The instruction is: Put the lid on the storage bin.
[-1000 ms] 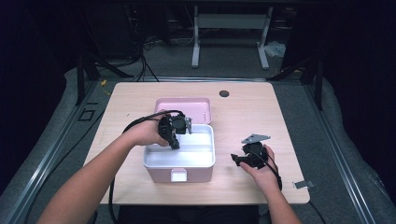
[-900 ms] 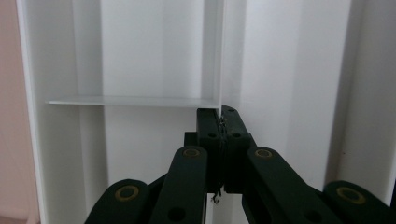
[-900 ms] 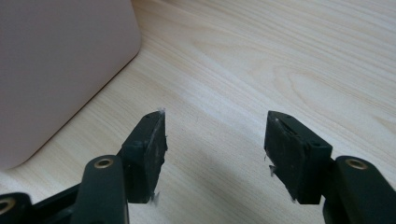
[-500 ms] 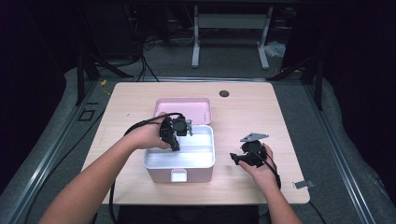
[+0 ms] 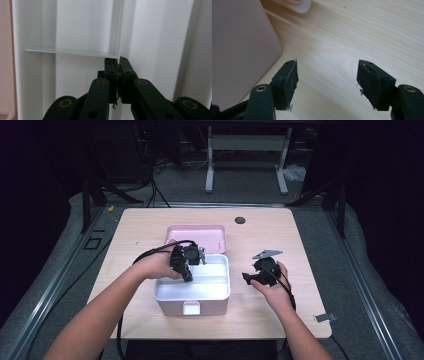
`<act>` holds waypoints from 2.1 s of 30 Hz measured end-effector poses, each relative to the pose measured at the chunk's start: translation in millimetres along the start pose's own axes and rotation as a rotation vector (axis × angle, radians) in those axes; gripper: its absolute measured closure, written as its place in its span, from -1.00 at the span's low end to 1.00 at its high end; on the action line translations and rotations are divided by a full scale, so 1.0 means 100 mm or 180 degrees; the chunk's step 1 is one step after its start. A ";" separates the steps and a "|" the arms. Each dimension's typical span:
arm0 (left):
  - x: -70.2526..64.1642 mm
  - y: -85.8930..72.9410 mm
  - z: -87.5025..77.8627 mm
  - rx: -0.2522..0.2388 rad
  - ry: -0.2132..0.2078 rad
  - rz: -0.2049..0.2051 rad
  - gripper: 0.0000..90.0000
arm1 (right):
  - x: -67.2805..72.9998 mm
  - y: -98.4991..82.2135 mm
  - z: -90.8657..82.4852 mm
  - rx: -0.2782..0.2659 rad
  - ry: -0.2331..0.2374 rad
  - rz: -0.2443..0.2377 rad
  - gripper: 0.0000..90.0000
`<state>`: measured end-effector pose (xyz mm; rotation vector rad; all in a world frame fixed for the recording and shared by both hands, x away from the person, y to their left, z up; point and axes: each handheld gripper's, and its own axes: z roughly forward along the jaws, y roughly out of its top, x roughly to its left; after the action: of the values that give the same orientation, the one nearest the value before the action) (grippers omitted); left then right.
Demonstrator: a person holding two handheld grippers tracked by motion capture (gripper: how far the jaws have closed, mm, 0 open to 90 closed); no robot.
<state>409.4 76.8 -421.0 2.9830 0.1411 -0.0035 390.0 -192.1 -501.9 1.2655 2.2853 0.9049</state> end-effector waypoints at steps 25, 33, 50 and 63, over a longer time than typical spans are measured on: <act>-0.02 0.02 0.01 0.0037 0.0025 0.0024 0.94 | -0.06 1.25 0.24 0.0252 0.0032 0.0014 -0.05; -0.01 0.02 0.01 0.0043 0.0022 0.0038 0.94 | -0.07 1.44 0.45 0.0329 -0.0027 0.0134 -0.08; -0.02 0.02 0.00 0.0032 0.0036 0.0074 0.94 | -0.17 1.63 0.95 0.0615 0.0157 0.0779 0.32; -0.02 0.02 0.00 0.0030 0.0035 0.0082 0.95 | -0.12 1.65 1.02 0.0582 0.0095 0.0914 0.69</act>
<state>407.5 74.9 -421.1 2.9942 0.1041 0.0152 557.2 -102.1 -461.5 1.7031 2.2893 0.8239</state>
